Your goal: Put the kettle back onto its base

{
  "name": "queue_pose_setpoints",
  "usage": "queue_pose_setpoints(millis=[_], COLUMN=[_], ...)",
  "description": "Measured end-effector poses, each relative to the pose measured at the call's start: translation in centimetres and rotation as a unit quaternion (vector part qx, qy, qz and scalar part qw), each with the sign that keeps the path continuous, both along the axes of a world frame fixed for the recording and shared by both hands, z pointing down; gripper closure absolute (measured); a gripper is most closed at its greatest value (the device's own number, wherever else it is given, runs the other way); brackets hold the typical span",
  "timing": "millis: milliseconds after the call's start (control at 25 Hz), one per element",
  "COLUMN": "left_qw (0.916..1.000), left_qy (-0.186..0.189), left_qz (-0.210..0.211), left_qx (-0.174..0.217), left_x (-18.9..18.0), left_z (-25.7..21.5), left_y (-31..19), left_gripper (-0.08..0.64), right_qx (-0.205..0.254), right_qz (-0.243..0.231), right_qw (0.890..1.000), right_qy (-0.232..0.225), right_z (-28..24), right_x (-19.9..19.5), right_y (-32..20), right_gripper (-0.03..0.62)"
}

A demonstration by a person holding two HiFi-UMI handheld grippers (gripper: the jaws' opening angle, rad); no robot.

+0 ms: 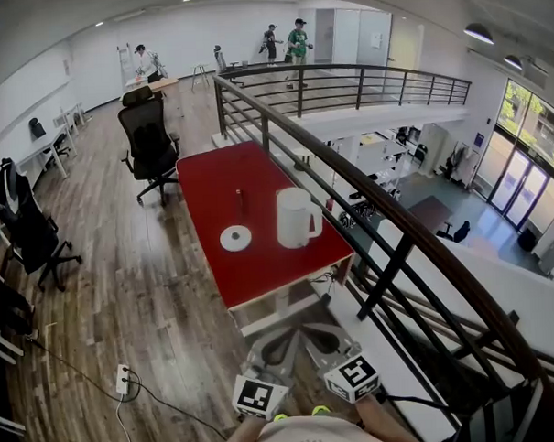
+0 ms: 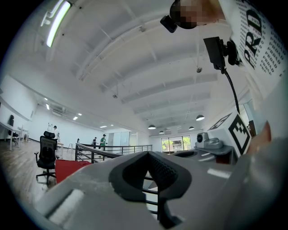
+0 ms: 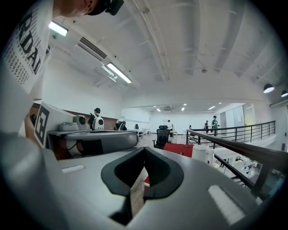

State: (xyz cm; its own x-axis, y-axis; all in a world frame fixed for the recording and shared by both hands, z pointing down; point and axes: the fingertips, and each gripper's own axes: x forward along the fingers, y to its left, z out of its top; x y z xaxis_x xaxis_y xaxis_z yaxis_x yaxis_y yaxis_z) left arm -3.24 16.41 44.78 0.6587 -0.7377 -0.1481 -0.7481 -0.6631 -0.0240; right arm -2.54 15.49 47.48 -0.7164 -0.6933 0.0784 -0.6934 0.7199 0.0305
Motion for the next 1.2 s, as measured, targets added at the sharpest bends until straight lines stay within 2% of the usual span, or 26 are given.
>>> queue_pose_setpoints(millis=[280,600,800,880,1000,1200], left_qw=[1.0,0.9995,0.9997,0.9997,0.9997,0.9996], left_qy=[0.004,-0.021,0.005,-0.002,0.007,-0.014], left_qz=[0.006,0.024,0.023,0.024,0.023,0.023], left_qx=[0.002,0.003,0.001,0.001,0.004,0.002], left_x=[-0.3,-0.3,-0.8,-0.8,-0.8,-0.7], left_z=[-0.2,0.6,0.0,0.1,-0.4,0.3], left_y=[0.3,0.4,0.8,0.7,0.5,-0.3], left_gripper=[0.561,0.56,0.561,0.56,0.56,0.561], right_qx=[-0.005,-0.007,-0.006,-0.007,-0.007,-0.007], right_qz=[0.003,0.018,0.021,0.024,0.023,0.019], right_qw=[1.0,1.0,1.0,1.0,1.0,1.0], right_qy=[0.0,-0.005,-0.01,-0.01,-0.009,-0.009], right_z=[0.2,0.2,0.1,0.0,-0.1,-0.3], right_x=[-0.4,-0.3,-0.7,-0.7,-0.8,-0.6], right_y=[0.3,0.1,0.5,0.3,0.2,-0.6], right_gripper=[0.584,0.584,0.584,0.584,0.584,0.583])
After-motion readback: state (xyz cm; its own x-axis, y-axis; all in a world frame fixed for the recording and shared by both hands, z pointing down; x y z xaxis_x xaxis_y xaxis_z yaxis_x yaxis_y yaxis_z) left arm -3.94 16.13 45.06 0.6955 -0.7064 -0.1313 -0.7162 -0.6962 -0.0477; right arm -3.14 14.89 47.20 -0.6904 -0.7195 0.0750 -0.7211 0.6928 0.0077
